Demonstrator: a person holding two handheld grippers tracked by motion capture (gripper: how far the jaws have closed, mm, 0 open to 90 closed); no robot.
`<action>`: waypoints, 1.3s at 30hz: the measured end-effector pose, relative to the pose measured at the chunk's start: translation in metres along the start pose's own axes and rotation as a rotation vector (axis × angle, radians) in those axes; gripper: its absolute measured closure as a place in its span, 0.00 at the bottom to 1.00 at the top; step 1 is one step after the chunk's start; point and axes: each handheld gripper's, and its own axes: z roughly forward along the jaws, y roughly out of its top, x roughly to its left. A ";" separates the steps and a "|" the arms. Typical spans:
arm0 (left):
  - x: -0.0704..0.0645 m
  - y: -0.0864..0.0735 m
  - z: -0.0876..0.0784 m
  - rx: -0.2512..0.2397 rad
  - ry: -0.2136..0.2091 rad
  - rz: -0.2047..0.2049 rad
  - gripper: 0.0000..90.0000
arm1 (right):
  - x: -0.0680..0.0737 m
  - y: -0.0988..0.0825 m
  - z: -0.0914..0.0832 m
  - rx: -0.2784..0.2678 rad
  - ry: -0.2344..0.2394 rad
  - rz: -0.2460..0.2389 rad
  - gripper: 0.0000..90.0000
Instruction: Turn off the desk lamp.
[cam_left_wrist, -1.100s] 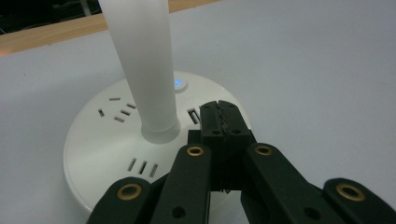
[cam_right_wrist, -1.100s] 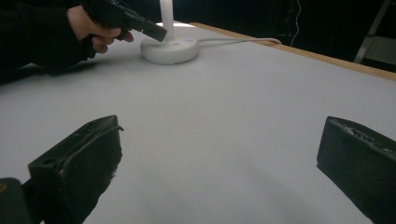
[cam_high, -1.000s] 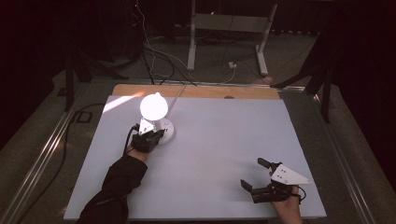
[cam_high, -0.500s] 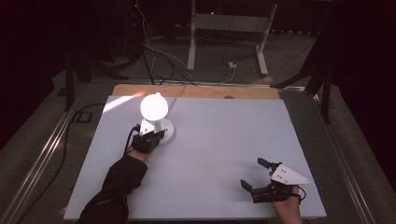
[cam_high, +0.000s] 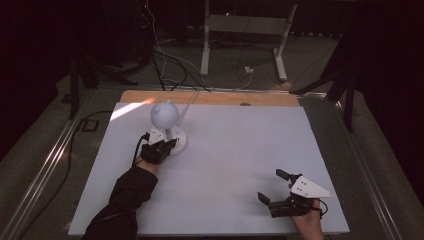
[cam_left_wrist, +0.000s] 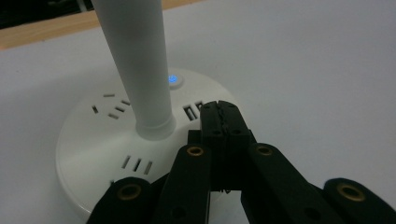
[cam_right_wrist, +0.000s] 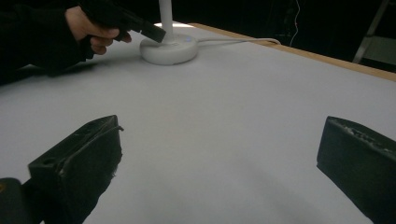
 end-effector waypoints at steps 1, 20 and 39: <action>-0.001 0.001 -0.002 -0.003 0.002 -0.001 1.00 | 0.000 0.000 0.000 0.000 -0.001 -0.001 0.00; -0.012 0.014 -0.023 0.094 0.020 -0.088 0.48 | 0.000 0.000 -0.001 0.001 -0.002 0.001 0.00; -0.012 0.010 -0.051 0.076 -0.078 -0.096 0.01 | -0.001 0.000 0.000 0.000 0.000 0.000 0.00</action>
